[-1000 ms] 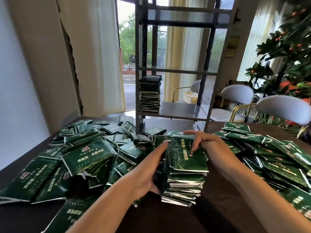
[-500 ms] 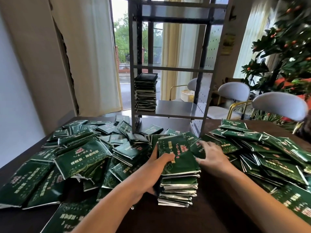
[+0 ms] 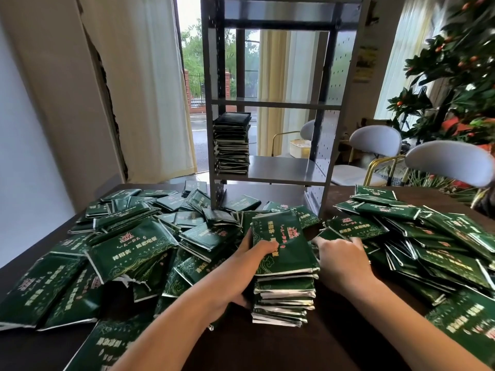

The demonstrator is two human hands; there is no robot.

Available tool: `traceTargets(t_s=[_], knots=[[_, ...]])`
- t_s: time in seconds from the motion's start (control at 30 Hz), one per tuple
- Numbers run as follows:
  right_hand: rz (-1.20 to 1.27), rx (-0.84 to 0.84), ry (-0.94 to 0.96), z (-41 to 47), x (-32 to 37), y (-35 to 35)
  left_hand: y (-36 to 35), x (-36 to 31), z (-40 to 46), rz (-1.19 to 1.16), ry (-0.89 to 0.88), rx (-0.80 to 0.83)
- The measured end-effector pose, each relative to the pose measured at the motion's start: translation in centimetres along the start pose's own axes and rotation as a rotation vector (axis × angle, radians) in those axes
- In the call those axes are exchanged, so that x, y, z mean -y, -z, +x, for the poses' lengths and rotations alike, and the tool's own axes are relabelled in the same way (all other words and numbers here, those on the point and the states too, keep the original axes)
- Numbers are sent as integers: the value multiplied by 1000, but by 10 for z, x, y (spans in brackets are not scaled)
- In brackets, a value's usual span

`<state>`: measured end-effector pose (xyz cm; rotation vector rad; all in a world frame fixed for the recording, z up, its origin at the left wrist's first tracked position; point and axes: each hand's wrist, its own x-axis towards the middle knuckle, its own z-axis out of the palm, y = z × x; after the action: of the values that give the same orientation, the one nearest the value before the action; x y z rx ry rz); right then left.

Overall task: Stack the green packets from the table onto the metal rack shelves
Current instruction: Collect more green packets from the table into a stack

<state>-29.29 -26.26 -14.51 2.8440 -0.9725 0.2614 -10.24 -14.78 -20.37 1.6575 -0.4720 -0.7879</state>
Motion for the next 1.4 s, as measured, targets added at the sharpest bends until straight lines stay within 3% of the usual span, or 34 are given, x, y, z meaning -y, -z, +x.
traceTargets(t_s=[0.13, 0.23, 0.3, 0.37, 0.47, 0.57, 0.83, 0.97, 1.07, 1.17, 1.27, 1.4], knots=[[30, 6, 43, -14, -3, 15, 15, 32, 39, 14, 10, 14], [-50, 238, 233, -10, -10, 14, 16, -2, -31, 67, -37, 32], [48, 409, 315, -6, -13, 13, 6, -27, -84, 100, 7, 118], [172, 466, 284, -4, -17, 15, 9, -34, -126, 56, 18, 262], [150, 462, 192, -2, -16, 24, 5, -40, -99, 97, 17, 153], [295, 513, 70, 3, -18, 31, 7, -33, -81, 163, -3, 79], [453, 371, -39, -9, -26, 33, -8, -43, -117, 9, -114, 92], [485, 68, -35, -23, -23, 65, -4, -40, -106, 10, -191, 76], [631, -156, 31, -35, -12, 102, -6, -49, -75, -55, -160, -39], [870, -308, 69, -40, -3, 133, -6, -55, -62, -43, -132, 3], [1168, -253, -43, -29, -1, 146, 1, -49, -62, 24, -161, -36], [1501, -82, -278, -17, 11, 142, -1, -48, -90, -3, -198, 55]])
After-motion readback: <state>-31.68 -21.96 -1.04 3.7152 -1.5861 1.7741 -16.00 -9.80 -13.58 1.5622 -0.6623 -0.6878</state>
